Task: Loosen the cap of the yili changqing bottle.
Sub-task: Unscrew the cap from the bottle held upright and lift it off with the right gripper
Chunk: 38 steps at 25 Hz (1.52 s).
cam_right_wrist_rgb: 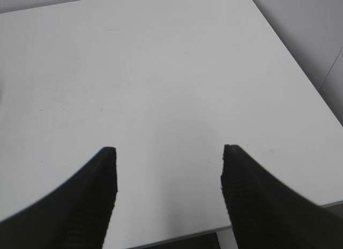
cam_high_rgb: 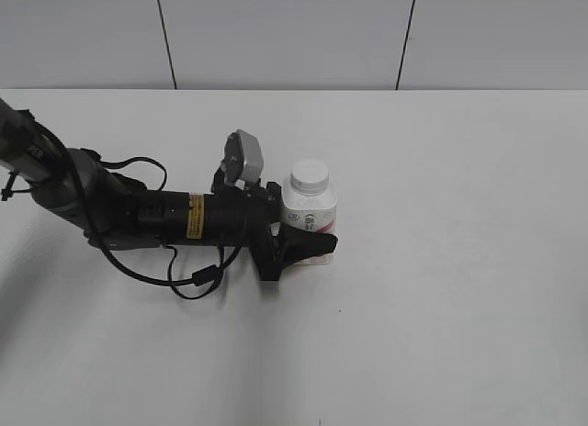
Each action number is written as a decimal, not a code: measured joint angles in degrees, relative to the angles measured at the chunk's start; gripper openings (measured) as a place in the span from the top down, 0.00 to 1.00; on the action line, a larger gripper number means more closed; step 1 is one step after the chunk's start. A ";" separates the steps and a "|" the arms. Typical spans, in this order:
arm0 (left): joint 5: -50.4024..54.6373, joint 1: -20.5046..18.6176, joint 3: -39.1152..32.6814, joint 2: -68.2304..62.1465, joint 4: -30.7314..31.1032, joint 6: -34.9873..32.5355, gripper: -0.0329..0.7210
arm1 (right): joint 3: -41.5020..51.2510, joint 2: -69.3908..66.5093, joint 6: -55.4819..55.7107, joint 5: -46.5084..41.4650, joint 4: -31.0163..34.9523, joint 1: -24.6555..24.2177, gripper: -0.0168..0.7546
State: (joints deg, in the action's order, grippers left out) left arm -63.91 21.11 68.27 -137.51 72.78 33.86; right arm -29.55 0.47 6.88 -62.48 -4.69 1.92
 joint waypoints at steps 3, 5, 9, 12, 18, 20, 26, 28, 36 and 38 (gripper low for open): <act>0.00 0.00 0.00 0.00 0.00 0.00 0.37 | 0.00 0.00 0.00 0.00 0.00 0.00 0.34; 0.00 0.00 0.00 -0.05 0.00 0.00 0.37 | 0.00 0.00 0.00 0.00 0.00 0.00 0.34; 0.00 0.00 0.00 -0.05 0.00 0.00 0.37 | 0.00 0.00 0.00 0.00 0.00 0.00 0.34; 0.00 0.00 0.00 -0.05 0.00 0.00 0.37 | 0.00 0.00 0.00 0.00 0.00 0.00 0.34; -0.06 0.00 0.00 -0.05 0.00 0.00 0.37 | 0.00 0.00 0.00 0.00 0.33 0.00 0.34; -0.06 0.00 0.00 -0.05 0.00 0.00 0.37 | 0.00 0.00 0.00 0.00 0.57 0.00 0.34; -0.11 0.00 0.06 -0.10 0.00 0.00 0.37 | -1.35 0.00 3.56 0.05 2.16 0.00 0.35; -0.17 0.00 0.06 -0.10 0.00 0.00 0.37 | -1.41 0.00 4.07 -0.01 3.17 0.00 0.41; -0.17 0.00 0.06 -0.10 0.00 0.00 0.37 | -7.06 -9.39 4.30 -1.11 5.28 0.00 0.68; -0.17 0.00 0.06 -0.10 0.00 0.00 0.37 | -9.77 -15.56 4.03 -2.63 5.34 0.00 0.68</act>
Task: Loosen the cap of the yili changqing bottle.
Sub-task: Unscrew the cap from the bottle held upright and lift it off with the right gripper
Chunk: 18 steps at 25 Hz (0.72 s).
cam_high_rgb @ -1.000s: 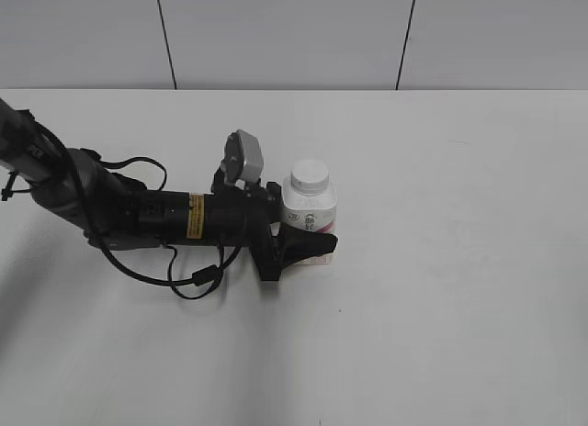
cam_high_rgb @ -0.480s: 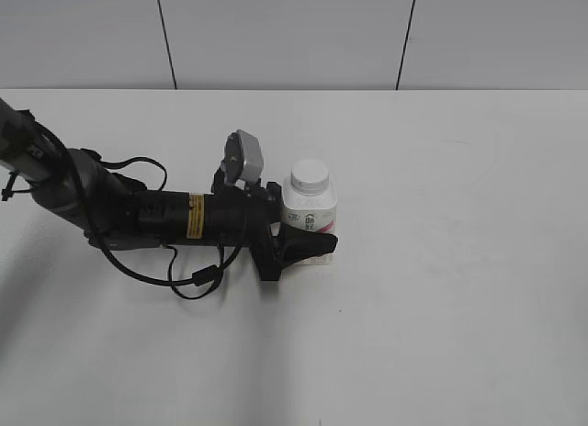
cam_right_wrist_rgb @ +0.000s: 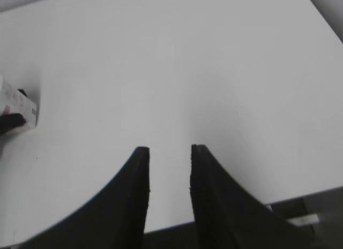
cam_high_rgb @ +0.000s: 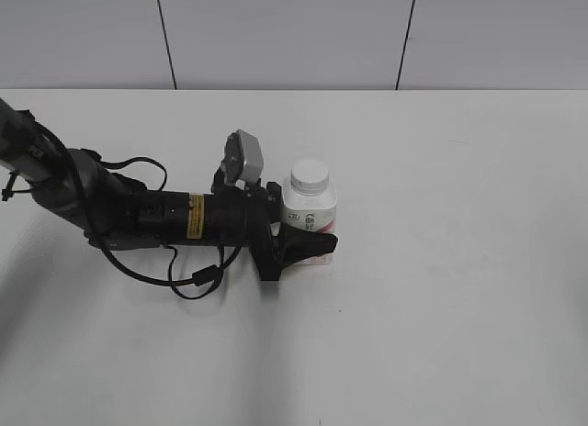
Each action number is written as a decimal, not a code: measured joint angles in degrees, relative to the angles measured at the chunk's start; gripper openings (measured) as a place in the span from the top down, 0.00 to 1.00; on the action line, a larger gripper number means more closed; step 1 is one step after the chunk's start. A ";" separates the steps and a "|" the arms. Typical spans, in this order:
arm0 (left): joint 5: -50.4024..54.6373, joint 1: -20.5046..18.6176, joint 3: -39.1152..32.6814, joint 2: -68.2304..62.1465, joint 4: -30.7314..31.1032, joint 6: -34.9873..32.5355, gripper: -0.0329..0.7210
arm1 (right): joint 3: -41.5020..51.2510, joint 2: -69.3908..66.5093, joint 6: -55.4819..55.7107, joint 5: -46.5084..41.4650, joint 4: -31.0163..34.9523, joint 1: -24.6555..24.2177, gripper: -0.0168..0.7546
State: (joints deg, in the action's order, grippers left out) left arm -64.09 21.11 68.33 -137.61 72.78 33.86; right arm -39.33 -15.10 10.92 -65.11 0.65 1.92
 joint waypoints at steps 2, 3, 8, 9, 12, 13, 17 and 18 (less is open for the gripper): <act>0.00 0.00 0.00 -0.05 0.00 0.00 0.37 | -2.54 -6.31 -0.57 -1.31 0.00 0.00 0.68; 0.00 0.00 0.00 -0.05 0.00 0.00 0.37 | -3.99 -9.89 -1.49 -1.75 0.05 0.00 0.68; -0.16 0.00 0.00 -0.10 0.00 0.00 0.37 | -11.20 -25.89 -5.58 -3.66 1.02 0.00 0.67; -0.16 0.00 0.00 -0.10 0.00 0.00 0.37 | -12.72 -29.04 -6.05 -3.95 1.63 0.00 0.67; -0.18 0.00 0.01 -0.10 0.06 0.00 0.38 | -16.43 -38.34 -6.83 -4.21 4.44 0.00 0.67; -0.29 0.00 0.01 -0.10 0.15 0.00 0.38 | -17.58 -40.58 -7.26 -4.22 5.70 0.00 0.67; -0.29 0.00 0.06 -0.16 0.18 -0.05 0.38 | -21.66 -48.91 -8.08 -4.36 8.16 0.00 0.67; -0.40 0.00 0.06 -0.16 0.18 -0.05 0.38 | -22.49 -51.07 -8.20 -4.36 8.63 0.00 0.67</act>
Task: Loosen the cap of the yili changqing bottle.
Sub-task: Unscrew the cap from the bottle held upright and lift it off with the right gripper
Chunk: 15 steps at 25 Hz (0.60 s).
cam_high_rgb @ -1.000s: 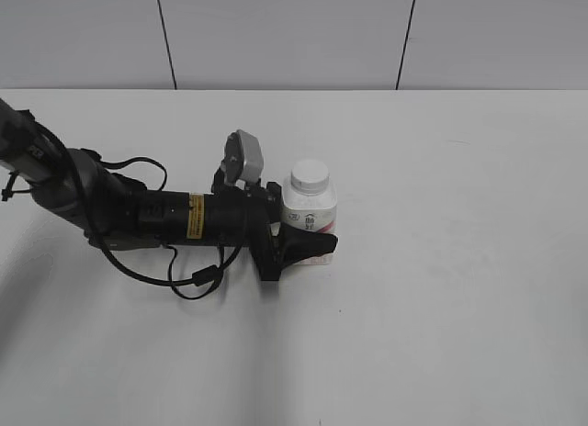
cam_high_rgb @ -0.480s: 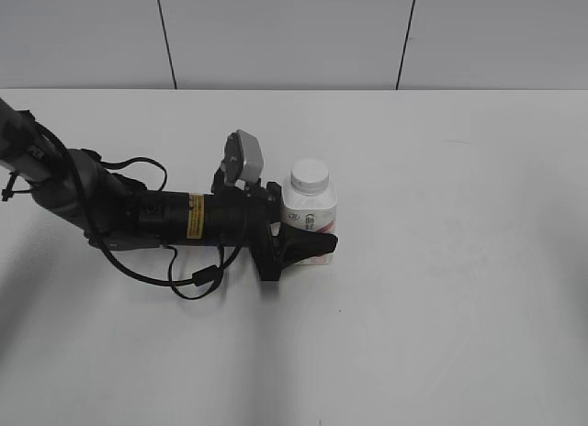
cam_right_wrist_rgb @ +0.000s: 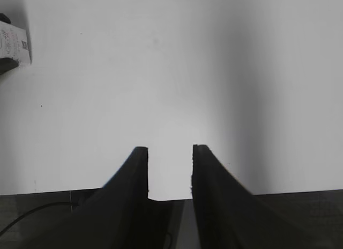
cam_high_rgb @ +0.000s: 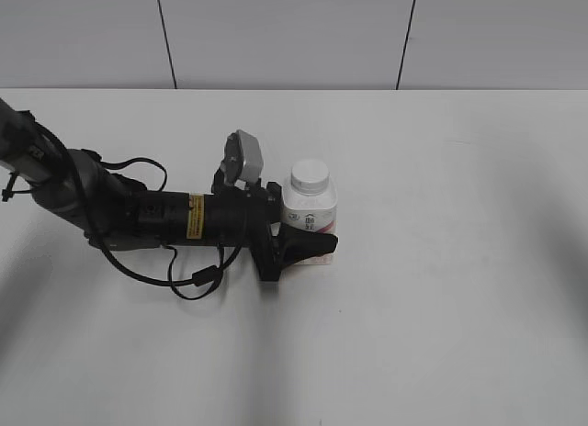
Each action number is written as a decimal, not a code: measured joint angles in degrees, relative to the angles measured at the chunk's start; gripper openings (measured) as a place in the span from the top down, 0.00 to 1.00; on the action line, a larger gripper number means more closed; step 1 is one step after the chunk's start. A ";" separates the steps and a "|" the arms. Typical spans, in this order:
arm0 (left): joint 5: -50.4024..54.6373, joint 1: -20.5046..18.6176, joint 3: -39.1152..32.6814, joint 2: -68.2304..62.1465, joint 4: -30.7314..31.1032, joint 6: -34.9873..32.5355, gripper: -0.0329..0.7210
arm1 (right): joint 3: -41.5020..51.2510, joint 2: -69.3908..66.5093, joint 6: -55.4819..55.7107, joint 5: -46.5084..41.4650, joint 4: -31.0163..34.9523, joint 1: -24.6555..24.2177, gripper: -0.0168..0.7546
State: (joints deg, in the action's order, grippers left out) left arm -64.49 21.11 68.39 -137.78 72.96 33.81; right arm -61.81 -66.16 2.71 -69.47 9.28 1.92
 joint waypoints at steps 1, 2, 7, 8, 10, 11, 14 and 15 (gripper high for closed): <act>-0.05 0.00 0.00 -0.05 0.00 0.00 0.38 | -1.01 -1.74 -0.01 0.00 0.61 0.05 0.67; -0.07 0.00 0.00 -0.05 0.00 0.00 0.38 | -2.06 -3.80 -0.07 0.00 1.03 0.29 0.67; -0.09 0.00 0.00 -0.05 0.00 0.00 0.38 | -8.85 -13.81 1.67 -0.14 1.67 5.33 0.67; -0.14 0.00 0.00 -0.05 0.00 0.00 0.38 | -10.65 -15.59 2.34 -0.14 1.73 6.92 0.67; -0.14 0.00 0.00 -0.05 0.00 0.00 0.38 | -14.48 -19.80 3.89 -0.14 1.79 9.75 0.67; -0.14 0.00 0.00 -0.05 0.00 0.00 0.38 | -16.11 -21.49 4.43 -0.14 1.87 11.17 0.67; -0.14 0.00 0.00 -0.05 0.00 0.00 0.38 | -21.51 -27.04 6.11 -0.14 1.98 14.50 0.67; -0.14 0.00 0.00 -0.05 0.00 0.00 0.38 | -22.88 -28.37 6.55 -0.14 1.98 15.49 0.67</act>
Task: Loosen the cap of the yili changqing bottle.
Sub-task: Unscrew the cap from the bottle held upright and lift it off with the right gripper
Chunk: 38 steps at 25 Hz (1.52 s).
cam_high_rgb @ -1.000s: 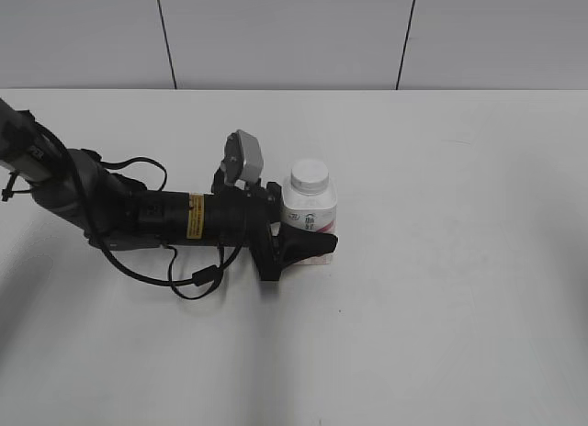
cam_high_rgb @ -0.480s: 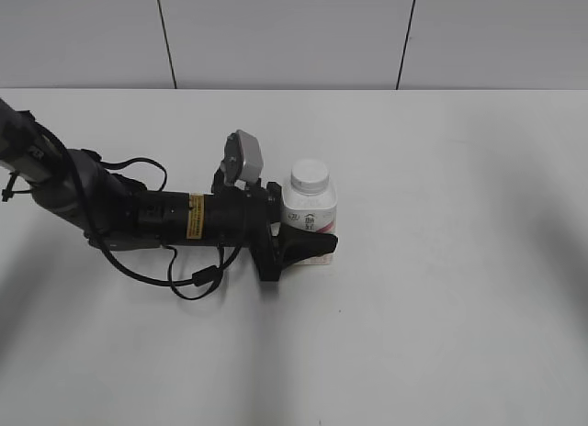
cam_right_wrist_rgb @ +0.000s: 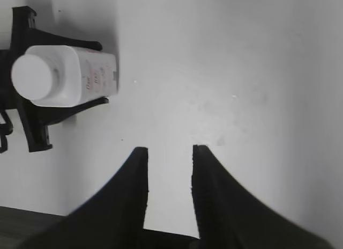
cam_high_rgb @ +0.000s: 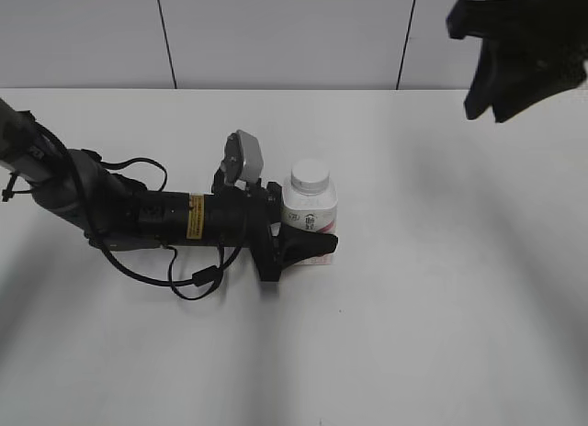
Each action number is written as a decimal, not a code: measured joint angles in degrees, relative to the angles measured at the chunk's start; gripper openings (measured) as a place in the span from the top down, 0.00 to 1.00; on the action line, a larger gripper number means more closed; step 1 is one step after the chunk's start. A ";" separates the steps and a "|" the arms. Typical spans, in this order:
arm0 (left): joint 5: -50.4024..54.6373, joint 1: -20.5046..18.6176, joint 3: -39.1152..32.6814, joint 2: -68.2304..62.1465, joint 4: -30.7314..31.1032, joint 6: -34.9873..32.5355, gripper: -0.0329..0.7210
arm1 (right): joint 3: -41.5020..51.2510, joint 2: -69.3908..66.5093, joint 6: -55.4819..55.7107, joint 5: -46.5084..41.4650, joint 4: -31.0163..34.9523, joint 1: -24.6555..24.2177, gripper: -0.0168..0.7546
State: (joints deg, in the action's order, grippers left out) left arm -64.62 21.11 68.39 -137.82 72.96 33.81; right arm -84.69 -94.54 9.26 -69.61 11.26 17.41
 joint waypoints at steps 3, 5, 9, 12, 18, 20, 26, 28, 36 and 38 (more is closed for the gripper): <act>0.00 0.00 0.00 0.00 0.00 0.00 0.38 | -3.94 -3.75 0.67 0.00 0.00 2.51 0.67; 0.00 0.00 0.00 0.00 0.00 0.00 0.38 | -6.07 -6.08 1.18 0.00 0.00 3.91 0.67; 0.00 0.00 0.00 0.00 0.04 0.00 0.38 | -9.78 -10.80 3.13 -0.06 0.05 6.49 0.66; 0.00 0.00 0.00 0.00 0.06 0.00 0.38 | -12.47 -14.09 3.83 -0.06 0.12 8.24 0.59; 0.00 0.00 0.00 0.00 0.06 -0.05 0.38 | -16.30 -19.16 4.55 -0.06 1.38 10.83 0.34; -0.06 0.00 0.00 -0.05 0.06 -0.05 0.38 | -16.88 -20.45 5.61 -0.06 1.88 11.09 0.32; -0.10 0.00 0.00 -0.06 0.11 -0.15 0.38 | -17.26 -22.85 8.07 -0.06 4.00 11.96 0.31; -0.10 0.00 0.00 -0.06 0.11 -0.15 0.38 | -17.26 -23.49 8.31 -0.02 4.77 12.41 0.31; -0.10 0.00 0.00 -0.06 0.11 -0.15 0.38 | -17.31 -23.94 8.69 3.04 7.41 13.09 0.31; -0.10 0.00 0.00 -0.06 0.11 -0.15 0.38 | -17.31 -24.13 8.74 3.49 7.46 13.09 0.31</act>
State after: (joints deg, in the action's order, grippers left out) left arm -64.73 21.11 68.39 -137.88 73.07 33.66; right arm -102.00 -118.66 18.00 -66.12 18.72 30.50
